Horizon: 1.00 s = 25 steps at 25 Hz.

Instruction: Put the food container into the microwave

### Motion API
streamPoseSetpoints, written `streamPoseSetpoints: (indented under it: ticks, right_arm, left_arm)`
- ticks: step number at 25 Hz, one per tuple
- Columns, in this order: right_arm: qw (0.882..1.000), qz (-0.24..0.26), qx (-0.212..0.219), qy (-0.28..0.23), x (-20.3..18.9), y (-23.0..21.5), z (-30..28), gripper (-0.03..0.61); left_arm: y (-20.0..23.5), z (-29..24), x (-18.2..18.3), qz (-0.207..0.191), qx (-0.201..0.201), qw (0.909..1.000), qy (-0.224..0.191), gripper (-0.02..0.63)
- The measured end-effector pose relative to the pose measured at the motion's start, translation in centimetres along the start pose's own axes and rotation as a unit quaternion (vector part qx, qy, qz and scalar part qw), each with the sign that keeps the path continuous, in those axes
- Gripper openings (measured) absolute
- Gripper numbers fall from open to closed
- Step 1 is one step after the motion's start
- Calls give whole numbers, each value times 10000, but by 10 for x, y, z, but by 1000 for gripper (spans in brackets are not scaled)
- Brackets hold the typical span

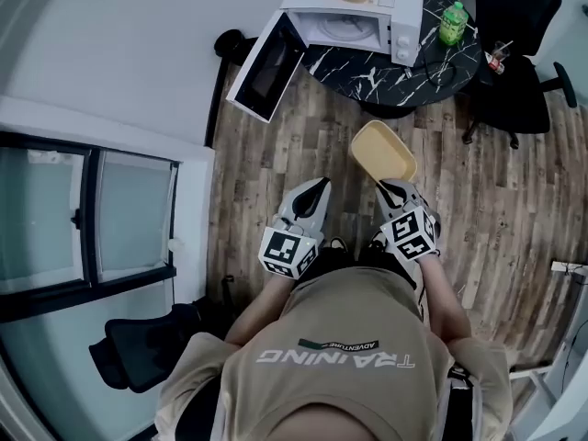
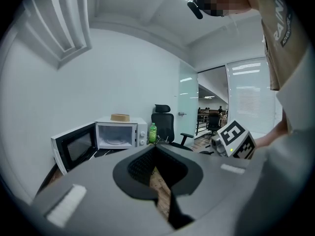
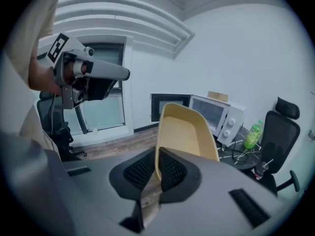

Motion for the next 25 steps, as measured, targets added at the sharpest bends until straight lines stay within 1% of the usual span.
streamPoseSetpoints:
  ticks: [4, 8, 10, 13, 15, 17, 20, 23, 25]
  right_arm:
    - [9998, -158, 110, 85, -3, -10, -17, 23]
    - [9998, -128, -4, 168, 9, -21, -34, 23]
    - [9997, -98, -78, 209, 19, -26, -38, 23]
    - [9997, -133, -175, 136, 42, -35, -45, 23]
    - [9995, -163, -241, 122, 55, -43, -52, 22]
    - [9993, -211, -296, 83, 68, -50, -62, 22]
    - [9988, -302, -365, 90, 86, -62, -79, 23]
    - [9984, -307, -439, 167, 100, -72, -89, 23]
    - [9978, -337, -536, 197, 106, -80, -93, 22]
  left_arm:
    - [12, -16, -3, 60, 5, 10000, 77, 3]
    - [32, -36, -10, 128, -137, 9998, 83, 3]
    - [41, -47, -9, 98, -241, 9997, 13, 3]
    - [59, -66, 6, -23, -404, 9989, -223, 3]
    - [71, -80, 15, -102, -437, 9985, -302, 3]
    - [87, -94, 18, -156, -483, 9982, -317, 3]
    - [109, -116, 12, -149, -646, 9975, -254, 3]
    - [117, -134, 12, -302, -868, 9954, -286, 3]
    - [119, -145, 17, -293, -1069, 9933, -333, 3]
Point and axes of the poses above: the fingertips, and each gripper's own axes: z backward along the fingers, y to its left, x out of its top, the point moved 7 cm from there along z, backward along the fingers, and after that the axes turned 13 degrees about x, right-handed, at the moved point
